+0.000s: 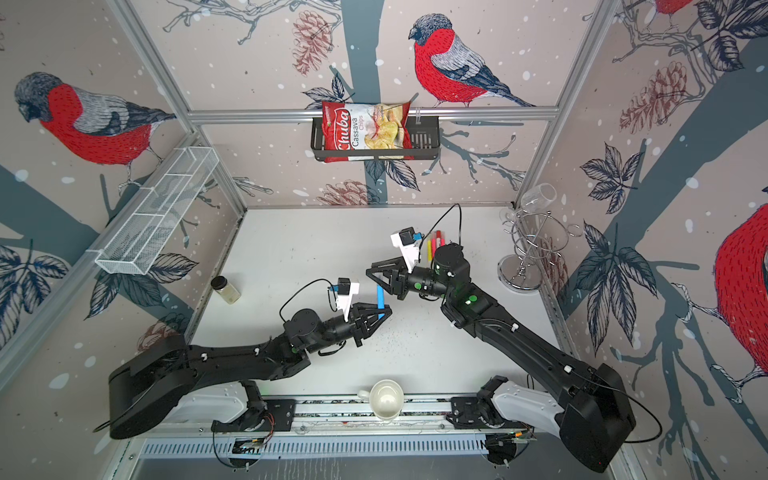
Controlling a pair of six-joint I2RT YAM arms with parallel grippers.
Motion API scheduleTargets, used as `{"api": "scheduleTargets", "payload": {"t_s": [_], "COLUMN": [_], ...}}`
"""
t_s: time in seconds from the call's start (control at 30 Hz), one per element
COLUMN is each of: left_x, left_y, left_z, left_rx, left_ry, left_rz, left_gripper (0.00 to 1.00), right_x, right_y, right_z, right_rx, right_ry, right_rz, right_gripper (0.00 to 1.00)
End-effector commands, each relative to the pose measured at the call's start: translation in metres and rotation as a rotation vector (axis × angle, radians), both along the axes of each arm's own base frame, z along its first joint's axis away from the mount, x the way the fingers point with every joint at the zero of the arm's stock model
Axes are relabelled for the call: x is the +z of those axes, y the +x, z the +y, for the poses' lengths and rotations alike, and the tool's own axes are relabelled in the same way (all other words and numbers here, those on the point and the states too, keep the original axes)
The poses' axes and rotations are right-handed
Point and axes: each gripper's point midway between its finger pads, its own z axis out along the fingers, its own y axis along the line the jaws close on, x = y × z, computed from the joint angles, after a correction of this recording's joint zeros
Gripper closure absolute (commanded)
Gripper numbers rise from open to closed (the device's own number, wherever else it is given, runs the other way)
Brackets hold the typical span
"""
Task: Insert the pens into the pen caps
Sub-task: 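Lower the cap onto the blue marker tip held by the left gripper, then grasp the capped blue marker with the right gripper and open the left gripper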
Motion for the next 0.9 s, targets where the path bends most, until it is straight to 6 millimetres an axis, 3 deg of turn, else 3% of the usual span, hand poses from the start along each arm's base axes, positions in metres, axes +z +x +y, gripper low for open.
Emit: {"api": "scheduleTargets", "payload": {"t_s": [0.0,0.17,0.37,0.63,0.87], "left_x": [0.007,0.019,0.051,0.090,0.091], "left_y": [-0.003,-0.005,-0.001,0.001,0.003], "left_z": [0.000,0.004,0.017,0.032,0.034], "left_rx": [-0.011,-0.015,0.001,0.003,0.015], "left_ry": [-0.021,-0.065,-0.142,-0.218,-0.211], "left_rz": [-0.020,-0.031,-0.067,-0.134,-0.139], "left_gripper": [0.99,1.00,1.00,1.00,1.00], "right_x": [0.002,-0.017,-0.062,-0.107,-0.105], "right_y": [-0.006,-0.011,-0.028,-0.050,-0.052], "right_z": [0.002,0.002,-0.001,-0.002,0.001], "right_rx": [0.029,0.033,0.037,0.032,0.029], "right_ry": [0.001,-0.010,-0.026,-0.031,-0.042], "right_rz": [-0.030,0.002,0.090,0.184,0.170], "right_gripper": [0.74,0.98,1.00,1.00,1.00]}}
